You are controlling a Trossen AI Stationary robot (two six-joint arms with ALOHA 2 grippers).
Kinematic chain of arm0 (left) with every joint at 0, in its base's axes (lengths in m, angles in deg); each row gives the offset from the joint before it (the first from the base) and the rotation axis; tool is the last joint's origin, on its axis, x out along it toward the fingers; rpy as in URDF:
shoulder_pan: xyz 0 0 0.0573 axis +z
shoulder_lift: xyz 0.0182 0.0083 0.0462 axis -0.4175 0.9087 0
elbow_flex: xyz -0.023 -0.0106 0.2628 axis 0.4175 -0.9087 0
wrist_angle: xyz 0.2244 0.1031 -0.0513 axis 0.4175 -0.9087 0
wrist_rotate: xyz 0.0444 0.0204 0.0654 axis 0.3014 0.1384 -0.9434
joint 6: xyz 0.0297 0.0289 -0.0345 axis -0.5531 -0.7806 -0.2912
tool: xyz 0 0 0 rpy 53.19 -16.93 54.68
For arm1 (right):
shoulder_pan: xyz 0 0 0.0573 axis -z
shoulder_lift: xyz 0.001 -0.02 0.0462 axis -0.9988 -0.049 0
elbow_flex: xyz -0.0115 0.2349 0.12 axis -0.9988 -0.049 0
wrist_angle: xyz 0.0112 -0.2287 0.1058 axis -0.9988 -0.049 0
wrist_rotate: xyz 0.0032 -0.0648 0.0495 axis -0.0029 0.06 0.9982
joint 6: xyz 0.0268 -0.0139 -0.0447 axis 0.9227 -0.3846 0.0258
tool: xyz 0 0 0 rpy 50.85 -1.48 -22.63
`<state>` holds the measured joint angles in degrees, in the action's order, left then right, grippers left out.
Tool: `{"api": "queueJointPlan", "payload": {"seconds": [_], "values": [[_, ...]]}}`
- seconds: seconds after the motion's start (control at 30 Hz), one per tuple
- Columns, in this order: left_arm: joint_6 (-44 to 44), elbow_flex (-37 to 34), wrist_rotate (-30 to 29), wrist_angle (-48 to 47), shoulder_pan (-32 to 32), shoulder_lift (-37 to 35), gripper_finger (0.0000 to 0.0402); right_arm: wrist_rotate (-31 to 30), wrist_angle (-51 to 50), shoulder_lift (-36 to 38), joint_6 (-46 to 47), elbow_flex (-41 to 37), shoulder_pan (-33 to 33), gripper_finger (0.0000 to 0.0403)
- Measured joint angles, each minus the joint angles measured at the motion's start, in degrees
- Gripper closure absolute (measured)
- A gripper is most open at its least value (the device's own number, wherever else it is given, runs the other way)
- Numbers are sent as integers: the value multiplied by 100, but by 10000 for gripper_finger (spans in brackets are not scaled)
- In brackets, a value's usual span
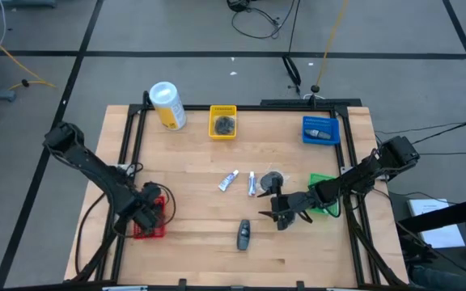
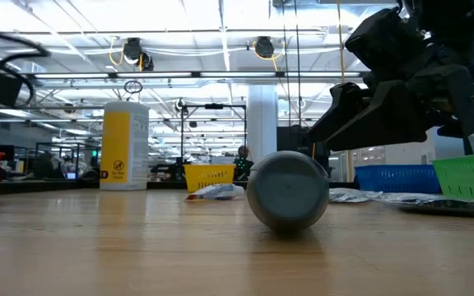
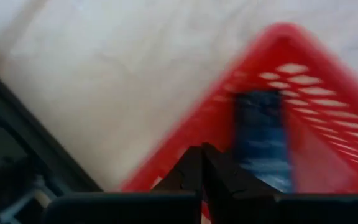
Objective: Pick & Place Travel size toiletries
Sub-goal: Adjust the red bin on the table, then put the toothpaste into the green bin
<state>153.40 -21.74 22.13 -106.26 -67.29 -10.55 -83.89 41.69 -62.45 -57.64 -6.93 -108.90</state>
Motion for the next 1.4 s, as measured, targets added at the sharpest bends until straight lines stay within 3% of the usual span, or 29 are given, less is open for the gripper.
{"api": "queueJointPlan", "payload": {"seconds": [0.43, 0.63, 0.7, 0.8, 0.9, 1.0, 1.1, 1.27, 1.4], "values": [[-49, -221, -305, -54, 338, 13, 400, -1, 36, 0, 2, 0, 0, 147], [32, 329, -376, -306, 450, 16, 400, 1, 36, 0, -10, 0, -2, 147], [-56, 702, -672, -451, 418, 15, 399, -11, 21, 9, -164, 2, -98, 147], [-250, 1259, -1583, -407, 296, 15, 401, -203, -136, 331, -465, 8, -374, 147], [-1006, 1540, -2757, 348, 182, 13, 397, -682, -650, 806, -437, 83, -687, 147], [-2451, 1498, -4058, 1720, 154, 34, 395, -1332, -1356, 1186, -182, 203, -1043, 147], [-3907, 1297, -4806, 3297, 266, 150, 400, -2022, -1919, 1355, 327, 252, -1316, 147], [-5592, 1036, -4815, 5186, 890, 468, 389, -2275, -2555, 1354, 1519, 257, -1480, 147], [-6359, 1006, -4156, 5782, 1566, 773, 371, -2594, -2592, 1557, 1871, 268, -1240, 147]]}}
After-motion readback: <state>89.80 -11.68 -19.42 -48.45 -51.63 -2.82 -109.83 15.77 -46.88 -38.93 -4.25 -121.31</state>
